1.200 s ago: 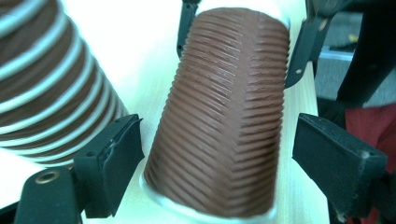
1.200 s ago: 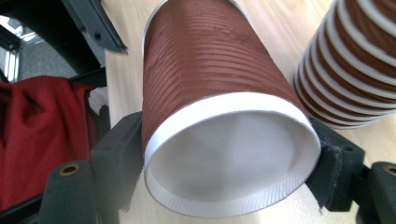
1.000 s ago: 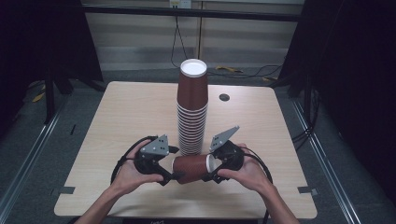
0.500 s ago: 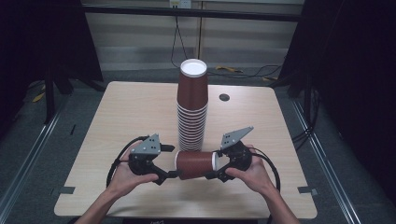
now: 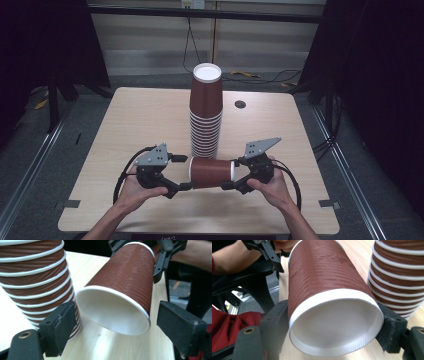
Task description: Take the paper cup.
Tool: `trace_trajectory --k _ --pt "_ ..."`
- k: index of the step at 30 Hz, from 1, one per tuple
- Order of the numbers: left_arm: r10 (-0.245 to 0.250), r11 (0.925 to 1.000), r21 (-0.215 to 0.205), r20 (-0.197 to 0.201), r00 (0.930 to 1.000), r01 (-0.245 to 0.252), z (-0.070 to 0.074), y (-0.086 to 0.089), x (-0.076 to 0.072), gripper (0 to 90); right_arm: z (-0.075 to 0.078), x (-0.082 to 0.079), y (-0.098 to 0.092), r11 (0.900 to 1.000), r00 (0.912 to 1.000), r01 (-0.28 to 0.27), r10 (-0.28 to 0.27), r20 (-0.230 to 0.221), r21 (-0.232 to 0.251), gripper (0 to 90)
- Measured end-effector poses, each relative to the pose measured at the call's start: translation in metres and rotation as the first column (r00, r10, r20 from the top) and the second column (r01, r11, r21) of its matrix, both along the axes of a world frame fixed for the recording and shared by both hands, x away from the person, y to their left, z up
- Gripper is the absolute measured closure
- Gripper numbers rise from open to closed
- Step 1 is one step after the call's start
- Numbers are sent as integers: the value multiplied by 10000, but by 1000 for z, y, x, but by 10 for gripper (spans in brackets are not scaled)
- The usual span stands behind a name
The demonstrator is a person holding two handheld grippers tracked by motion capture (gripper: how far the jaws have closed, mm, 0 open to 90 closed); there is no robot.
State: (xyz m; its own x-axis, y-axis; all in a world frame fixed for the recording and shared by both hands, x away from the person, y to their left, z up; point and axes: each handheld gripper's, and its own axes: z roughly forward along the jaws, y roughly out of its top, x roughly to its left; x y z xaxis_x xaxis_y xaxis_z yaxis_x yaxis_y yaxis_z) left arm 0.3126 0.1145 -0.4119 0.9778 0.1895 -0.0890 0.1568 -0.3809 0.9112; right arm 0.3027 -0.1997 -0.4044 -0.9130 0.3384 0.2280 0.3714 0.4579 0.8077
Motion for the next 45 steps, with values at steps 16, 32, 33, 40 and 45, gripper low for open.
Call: trace_trajectory --k 16,32,33,40,45 --pt "-166 9986 -503 -125 9998 160 -7 -3 0 152 2 -1 -4 9939 9996 -240 226 140 1081 235" --pt "62 9930 -1174 -215 9998 -87 -13 -7 2 6 7 -2 1 9908 9986 -412 364 394 1291 236" --pt "-12 9908 -1352 -291 9996 -27 -12 -8 2 20 7 -2 2 9912 9984 -458 412 395 1242 236" --pt "-232 9891 -1459 -204 9995 199 -11 -10 1 16 5 -3 8 9917 9972 -700 667 341 1078 236" --pt "-299 9888 -1465 -6 9996 295 -10 -13 -3 30 4 -3 12 9907 9963 -822 791 328 1084 236"
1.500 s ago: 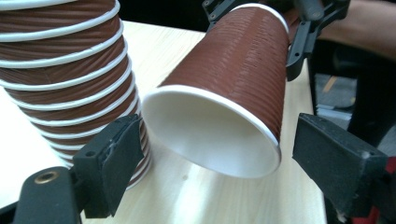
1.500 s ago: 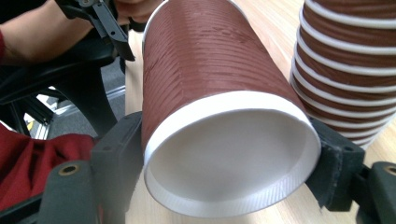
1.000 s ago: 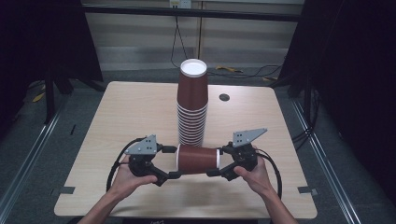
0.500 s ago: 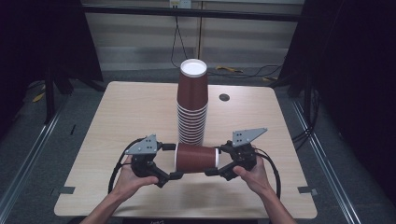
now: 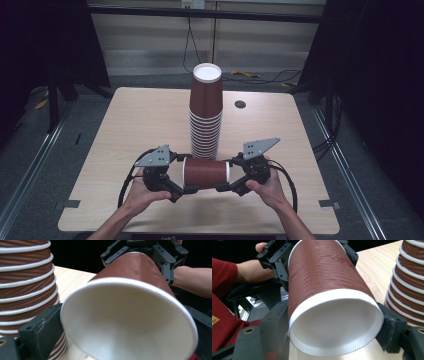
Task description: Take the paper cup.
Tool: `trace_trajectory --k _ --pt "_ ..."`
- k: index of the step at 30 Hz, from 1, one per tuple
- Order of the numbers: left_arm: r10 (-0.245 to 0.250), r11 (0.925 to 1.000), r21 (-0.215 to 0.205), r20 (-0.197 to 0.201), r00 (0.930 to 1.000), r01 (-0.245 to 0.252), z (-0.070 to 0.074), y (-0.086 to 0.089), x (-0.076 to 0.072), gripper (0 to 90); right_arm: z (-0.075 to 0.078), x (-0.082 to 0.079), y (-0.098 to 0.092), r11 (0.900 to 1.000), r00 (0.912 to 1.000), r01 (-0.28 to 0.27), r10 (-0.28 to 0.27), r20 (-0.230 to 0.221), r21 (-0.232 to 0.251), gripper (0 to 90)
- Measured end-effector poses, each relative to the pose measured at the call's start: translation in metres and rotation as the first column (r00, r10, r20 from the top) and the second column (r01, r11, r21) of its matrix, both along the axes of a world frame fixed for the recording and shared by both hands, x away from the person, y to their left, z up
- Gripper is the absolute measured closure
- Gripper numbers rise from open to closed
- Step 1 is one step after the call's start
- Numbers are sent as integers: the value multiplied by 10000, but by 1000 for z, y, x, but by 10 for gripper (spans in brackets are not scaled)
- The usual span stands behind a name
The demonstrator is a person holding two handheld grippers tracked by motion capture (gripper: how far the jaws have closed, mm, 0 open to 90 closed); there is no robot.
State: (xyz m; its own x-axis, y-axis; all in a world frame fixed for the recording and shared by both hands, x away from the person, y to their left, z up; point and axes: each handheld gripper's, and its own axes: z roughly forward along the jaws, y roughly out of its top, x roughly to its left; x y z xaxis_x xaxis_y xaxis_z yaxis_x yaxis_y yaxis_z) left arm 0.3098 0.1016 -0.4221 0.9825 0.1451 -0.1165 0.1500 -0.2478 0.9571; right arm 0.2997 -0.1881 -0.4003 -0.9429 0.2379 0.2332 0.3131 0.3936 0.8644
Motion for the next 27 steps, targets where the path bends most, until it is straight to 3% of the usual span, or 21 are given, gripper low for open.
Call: trace_trajectory --k 6,14,24,27 --pt "166 9998 -74 323 9993 -164 3 1 -5 37 -1 1 0 9998 9998 -188 188 -57 74 236" --pt "-13 9997 -233 138 9999 16 2 4 -4 64 -2 3 2 9991 9991 -397 399 -150 151 235" --pt "-68 9997 -218 222 9997 72 5 8 -5 98 -4 4 3 9980 9982 -574 579 -183 275 235" --pt "-81 9999 -110 252 9997 84 5 8 -5 100 -4 3 3 9987 9988 -456 460 -156 239 193"
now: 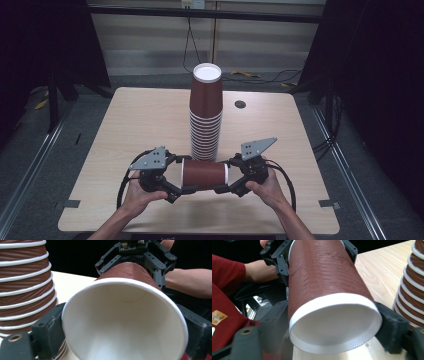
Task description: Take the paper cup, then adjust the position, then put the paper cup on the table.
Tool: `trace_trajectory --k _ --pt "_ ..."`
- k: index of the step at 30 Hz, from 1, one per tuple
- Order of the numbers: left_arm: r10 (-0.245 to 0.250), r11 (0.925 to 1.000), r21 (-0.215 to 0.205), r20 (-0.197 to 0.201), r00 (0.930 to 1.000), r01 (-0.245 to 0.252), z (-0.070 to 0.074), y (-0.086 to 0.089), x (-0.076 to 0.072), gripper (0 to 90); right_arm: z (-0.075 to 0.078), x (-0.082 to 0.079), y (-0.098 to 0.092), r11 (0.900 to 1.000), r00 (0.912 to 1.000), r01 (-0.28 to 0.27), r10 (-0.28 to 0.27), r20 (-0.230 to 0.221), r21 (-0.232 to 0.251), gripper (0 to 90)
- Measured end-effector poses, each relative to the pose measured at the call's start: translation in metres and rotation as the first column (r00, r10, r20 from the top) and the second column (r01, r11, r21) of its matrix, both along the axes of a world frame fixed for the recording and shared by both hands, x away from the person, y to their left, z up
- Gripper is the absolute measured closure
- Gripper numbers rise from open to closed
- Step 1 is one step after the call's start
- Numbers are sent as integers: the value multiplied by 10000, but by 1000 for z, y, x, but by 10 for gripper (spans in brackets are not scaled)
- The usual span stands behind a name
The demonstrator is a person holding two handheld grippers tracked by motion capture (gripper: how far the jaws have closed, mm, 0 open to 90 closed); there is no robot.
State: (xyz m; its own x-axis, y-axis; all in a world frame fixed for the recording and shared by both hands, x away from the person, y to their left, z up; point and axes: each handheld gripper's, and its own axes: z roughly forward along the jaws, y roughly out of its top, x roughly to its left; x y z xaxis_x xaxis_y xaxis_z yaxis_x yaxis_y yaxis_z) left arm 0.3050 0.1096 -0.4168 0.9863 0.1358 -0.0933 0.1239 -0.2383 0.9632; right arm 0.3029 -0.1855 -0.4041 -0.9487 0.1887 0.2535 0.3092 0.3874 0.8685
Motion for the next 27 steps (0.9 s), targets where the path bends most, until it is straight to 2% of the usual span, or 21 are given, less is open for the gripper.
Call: trace_trajectory --k 3,9,15,17,19,22,23,26,27 --pt "145 9998 135 -90 9999 -144 0 0 0 101 -1 -1 -2 9998 9998 188 -188 33 -51 152" --pt "291 9989 362 -171 9994 -285 1 3 1 101 1 -3 -6 9989 9988 473 -473 81 5 145" --pt "686 9947 782 -252 9973 -665 3 10 5 101 3 -4 -16 9953 9953 945 -949 213 193 141" --pt "773 9918 1046 -277 9966 -740 3 12 7 101 2 -5 -19 9913 9903 1312 -1314 442 79 138" --pt "815 9887 1283 -265 9963 -775 4 14 9 101 1 -6 -21 9877 9866 1560 -1563 466 88 138" --pt "878 9868 1393 -296 9957 -829 5 16 10 101 2 -6 -23 9830 9816 1833 -1837 527 129 138" --pt "909 9860 1438 -412 9950 -841 6 17 11 101 2 -6 -24 9765 9754 2151 -2154 460 107 138" --pt "965 9831 1599 -413 9945 -887 6 20 13 101 2 -9 -26 9721 9708 2346 -2345 507 32 138" --pt "1035 9811 1684 -419 9937 -951 6 22 14 101 0 -11 -28 9636 9618 2672 -2665 632 -32 138"
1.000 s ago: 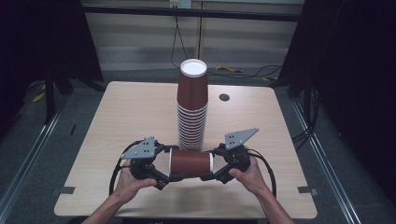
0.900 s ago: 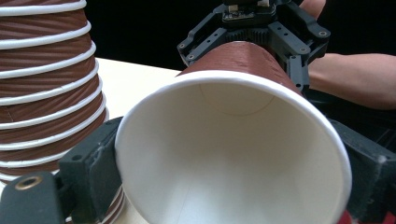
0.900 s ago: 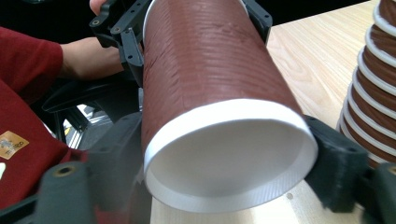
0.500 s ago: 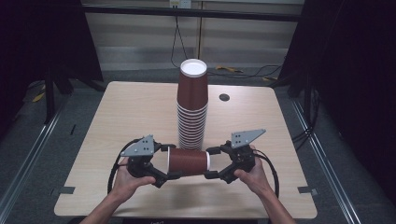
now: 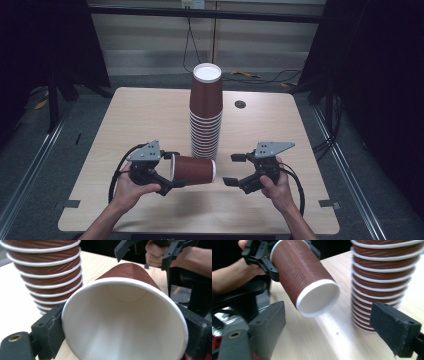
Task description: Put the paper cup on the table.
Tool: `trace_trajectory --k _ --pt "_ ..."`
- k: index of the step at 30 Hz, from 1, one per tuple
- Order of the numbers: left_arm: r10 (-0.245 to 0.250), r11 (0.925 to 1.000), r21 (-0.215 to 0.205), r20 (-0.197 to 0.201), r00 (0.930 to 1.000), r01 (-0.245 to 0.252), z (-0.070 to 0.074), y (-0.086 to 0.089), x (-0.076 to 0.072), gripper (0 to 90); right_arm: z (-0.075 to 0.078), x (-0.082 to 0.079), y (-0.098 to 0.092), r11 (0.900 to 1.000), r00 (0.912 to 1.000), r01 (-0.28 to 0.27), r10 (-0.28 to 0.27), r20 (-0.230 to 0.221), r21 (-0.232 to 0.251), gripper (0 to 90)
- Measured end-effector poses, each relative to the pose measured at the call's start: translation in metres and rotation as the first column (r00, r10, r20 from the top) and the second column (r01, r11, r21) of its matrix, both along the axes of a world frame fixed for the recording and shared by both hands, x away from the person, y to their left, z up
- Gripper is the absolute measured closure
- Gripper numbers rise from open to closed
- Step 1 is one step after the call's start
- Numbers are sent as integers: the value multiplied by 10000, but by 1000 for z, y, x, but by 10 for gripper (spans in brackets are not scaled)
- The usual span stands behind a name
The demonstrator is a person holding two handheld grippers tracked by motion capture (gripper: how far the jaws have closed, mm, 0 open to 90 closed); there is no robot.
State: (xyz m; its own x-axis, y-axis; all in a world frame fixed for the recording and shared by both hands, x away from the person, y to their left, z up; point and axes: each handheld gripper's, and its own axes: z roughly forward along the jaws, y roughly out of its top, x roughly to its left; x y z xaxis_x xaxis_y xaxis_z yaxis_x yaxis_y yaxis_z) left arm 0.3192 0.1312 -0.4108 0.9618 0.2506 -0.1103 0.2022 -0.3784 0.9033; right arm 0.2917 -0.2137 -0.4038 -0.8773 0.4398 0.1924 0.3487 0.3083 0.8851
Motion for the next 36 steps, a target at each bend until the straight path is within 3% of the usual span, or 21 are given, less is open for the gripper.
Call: trace_trajectory --k 5,6,9,17,19,24,31,35,36 --pt "47 9997 248 -94 9999 -44 1 3 3 101 -4 -7 -9 9975 9975 699 -698 106 -65 138" --pt "116 9989 460 105 9999 -121 0 4 3 101 -5 -8 -11 9961 9962 868 -866 113 -127 138" --pt "169 9972 721 116 9998 -177 0 5 4 101 -9 -13 -16 9926 9927 1206 -1205 85 -116 138" --pt "451 9927 1118 -9 9990 -447 1 10 9 100 -17 -15 -23 9866 9868 1619 -1619 9 -183 138" --pt "607 9878 1438 -35 9982 -595 2 14 12 100 -17 -15 -25 9862 9864 1641 -1640 47 -203 138" --pt "799 9813 1764 -102 9968 -768 2 20 16 101 -18 -15 -28 9834 9837 1799 -1797 72 -232 139" --pt "1018 9746 2024 -193 9946 -958 4 31 18 100 -19 -13 -28 9811 9817 1905 -1905 43 -343 138" --pt "1259 9670 2236 -48 9920 -1217 7 40 20 100 -18 -14 -26 9806 9815 1914 -1910 130 -425 139" --pt "1458 9613 2370 -53 9893 -1404 8 44 23 100 -18 -15 -25 9801 9811 1934 -1928 163 -455 139"
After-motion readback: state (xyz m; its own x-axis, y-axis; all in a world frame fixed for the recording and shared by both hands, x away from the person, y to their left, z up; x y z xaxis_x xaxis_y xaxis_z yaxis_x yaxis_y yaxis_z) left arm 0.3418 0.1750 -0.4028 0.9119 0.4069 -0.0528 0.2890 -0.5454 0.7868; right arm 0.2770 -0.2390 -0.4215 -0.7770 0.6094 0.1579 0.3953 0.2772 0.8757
